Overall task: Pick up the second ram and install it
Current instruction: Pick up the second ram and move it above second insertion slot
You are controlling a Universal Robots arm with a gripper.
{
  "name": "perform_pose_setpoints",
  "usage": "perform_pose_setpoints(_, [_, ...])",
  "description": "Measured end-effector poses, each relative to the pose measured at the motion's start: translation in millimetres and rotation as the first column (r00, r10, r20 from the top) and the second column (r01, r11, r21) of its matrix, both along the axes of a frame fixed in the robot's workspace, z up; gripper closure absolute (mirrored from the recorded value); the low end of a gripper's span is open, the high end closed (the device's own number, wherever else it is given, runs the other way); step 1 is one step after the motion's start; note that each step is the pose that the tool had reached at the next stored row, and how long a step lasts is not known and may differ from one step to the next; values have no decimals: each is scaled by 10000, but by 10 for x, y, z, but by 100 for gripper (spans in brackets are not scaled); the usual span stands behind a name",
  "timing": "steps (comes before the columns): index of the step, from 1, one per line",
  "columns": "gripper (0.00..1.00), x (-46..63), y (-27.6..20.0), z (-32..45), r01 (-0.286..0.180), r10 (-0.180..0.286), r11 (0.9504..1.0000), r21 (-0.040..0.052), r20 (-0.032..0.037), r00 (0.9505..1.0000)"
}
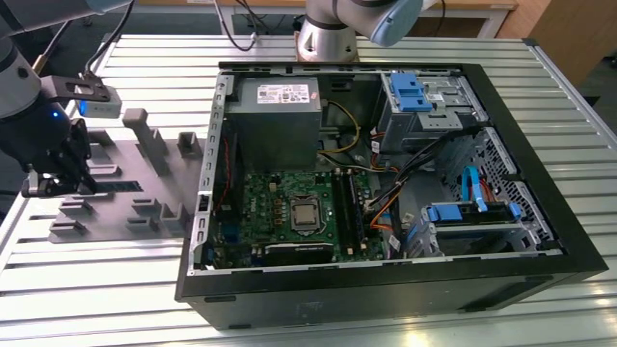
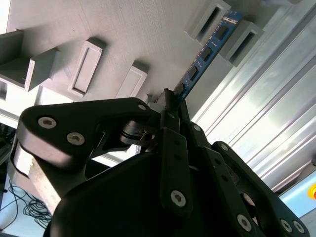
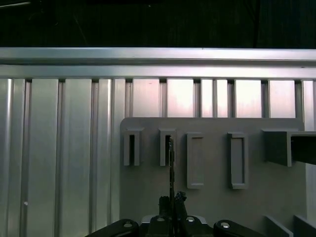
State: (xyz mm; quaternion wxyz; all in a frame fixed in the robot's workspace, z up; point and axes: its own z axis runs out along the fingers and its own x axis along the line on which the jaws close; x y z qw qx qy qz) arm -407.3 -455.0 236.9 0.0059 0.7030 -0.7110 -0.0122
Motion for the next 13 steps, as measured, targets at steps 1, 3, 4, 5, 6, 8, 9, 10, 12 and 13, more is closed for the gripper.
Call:
perform_pose_setpoints(1, [86, 0, 0, 6, -1, 1, 10000, 0, 0, 10000])
perform_pose_setpoints(3, [86, 0, 0, 18, 0, 0, 10000, 0, 1, 10000])
perform_pose_setpoints(4, [86, 0, 0, 24, 0, 0, 10000, 1, 1, 10000])
perform_pose_setpoints(5, [86, 0, 0, 30, -1, 1, 10000, 0, 0, 10000])
perform_pose_setpoints(6, [86, 0, 0, 36, -1, 1, 10000, 0, 0, 10000])
perform_pose_setpoints(8, [86, 0, 0, 50, -1, 1, 10000, 0, 0, 10000])
perform_pose_setpoints(9, [86, 0, 0, 56, 0, 0, 10000, 0, 0, 10000])
perform_pose_setpoints(10, [86, 0, 0, 62, 0, 0, 10000, 0, 0, 10000])
perform_pose_setpoints(12, [86, 0, 0, 72, -1, 1, 10000, 1, 1, 10000])
perform_pose_setpoints(13, [86, 0, 0, 77, -1, 1, 10000, 0, 1, 10000])
